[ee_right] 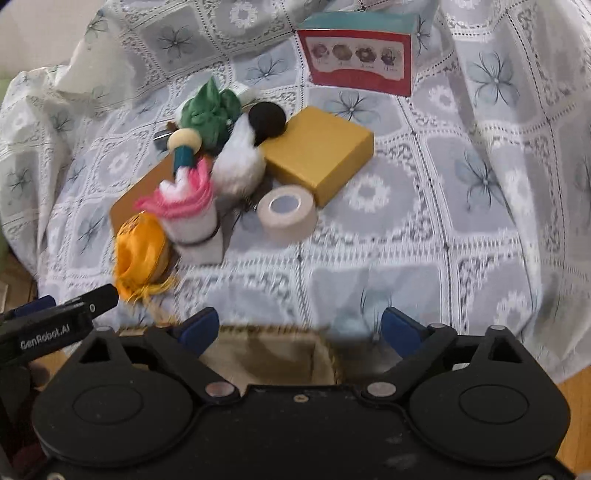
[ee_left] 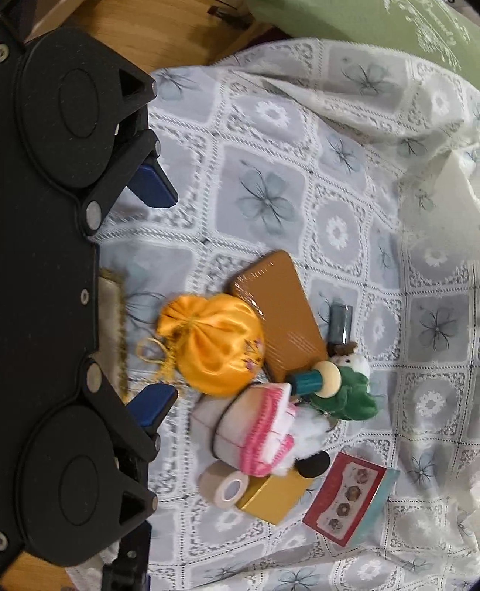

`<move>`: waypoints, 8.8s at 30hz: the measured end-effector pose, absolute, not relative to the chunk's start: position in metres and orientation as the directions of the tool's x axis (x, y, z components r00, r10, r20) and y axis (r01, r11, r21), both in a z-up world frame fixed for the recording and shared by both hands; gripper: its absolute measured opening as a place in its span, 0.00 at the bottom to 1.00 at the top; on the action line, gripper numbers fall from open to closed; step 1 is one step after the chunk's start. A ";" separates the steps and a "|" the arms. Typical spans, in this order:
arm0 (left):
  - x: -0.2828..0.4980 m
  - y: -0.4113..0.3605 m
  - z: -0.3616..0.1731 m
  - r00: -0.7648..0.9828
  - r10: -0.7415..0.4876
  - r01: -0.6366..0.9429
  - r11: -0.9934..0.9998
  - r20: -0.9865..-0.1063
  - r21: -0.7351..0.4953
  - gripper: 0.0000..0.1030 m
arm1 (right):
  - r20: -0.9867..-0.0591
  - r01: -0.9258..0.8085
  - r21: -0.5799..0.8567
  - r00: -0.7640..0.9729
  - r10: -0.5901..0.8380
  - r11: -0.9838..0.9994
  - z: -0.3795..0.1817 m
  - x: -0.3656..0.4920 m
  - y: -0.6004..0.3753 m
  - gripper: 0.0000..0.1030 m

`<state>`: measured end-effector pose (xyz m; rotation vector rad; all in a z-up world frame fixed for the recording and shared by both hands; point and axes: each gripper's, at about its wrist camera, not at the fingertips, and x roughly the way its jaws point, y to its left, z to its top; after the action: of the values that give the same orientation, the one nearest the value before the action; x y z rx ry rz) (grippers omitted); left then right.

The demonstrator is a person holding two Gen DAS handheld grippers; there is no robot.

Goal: Organize soft objects
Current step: 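Grasp the orange satin pouch with the left tool while the right tool grasps the beige tape roll, then carry the orange pouch and tape roll back over the basket with both tools, then open the left tool to drop the pouch while the right tool releases the tape roll, then withdraw both open tools from the basket toward the remaining objects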

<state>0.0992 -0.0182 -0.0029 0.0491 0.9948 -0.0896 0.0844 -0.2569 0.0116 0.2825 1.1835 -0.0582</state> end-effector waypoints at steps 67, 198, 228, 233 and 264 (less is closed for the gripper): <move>0.099 -0.015 -0.002 0.547 -0.143 0.165 0.984 -0.825 -0.062 0.61 | -0.882 0.311 0.065 0.462 -0.092 0.948 -0.023 0.099 -0.267 0.46; -0.070 -0.019 -0.015 0.560 -0.042 0.101 0.995 -0.828 0.018 0.79 | -0.832 0.145 0.268 0.533 0.153 0.953 0.006 -0.114 -0.220 0.61; -0.005 -0.047 -0.031 0.508 0.043 0.038 0.997 -0.860 0.072 0.79 | -0.837 0.052 0.220 0.524 0.161 0.974 -0.015 -0.046 -0.230 0.61; 0.008 -0.054 -0.033 0.504 0.076 0.034 0.994 -0.860 0.107 0.79 | -0.834 0.019 0.208 0.526 0.167 0.978 -0.019 -0.035 -0.231 0.61; 0.057 -0.084 -0.054 0.420 0.144 -0.025 0.989 -0.896 0.147 0.79 | -0.795 -0.025 0.279 0.554 0.246 0.960 -0.026 0.002 -0.255 0.61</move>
<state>0.0574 -0.0840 -0.0542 0.1173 1.1327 0.1057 0.0020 -0.2548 -0.0264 0.2474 0.9729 0.1621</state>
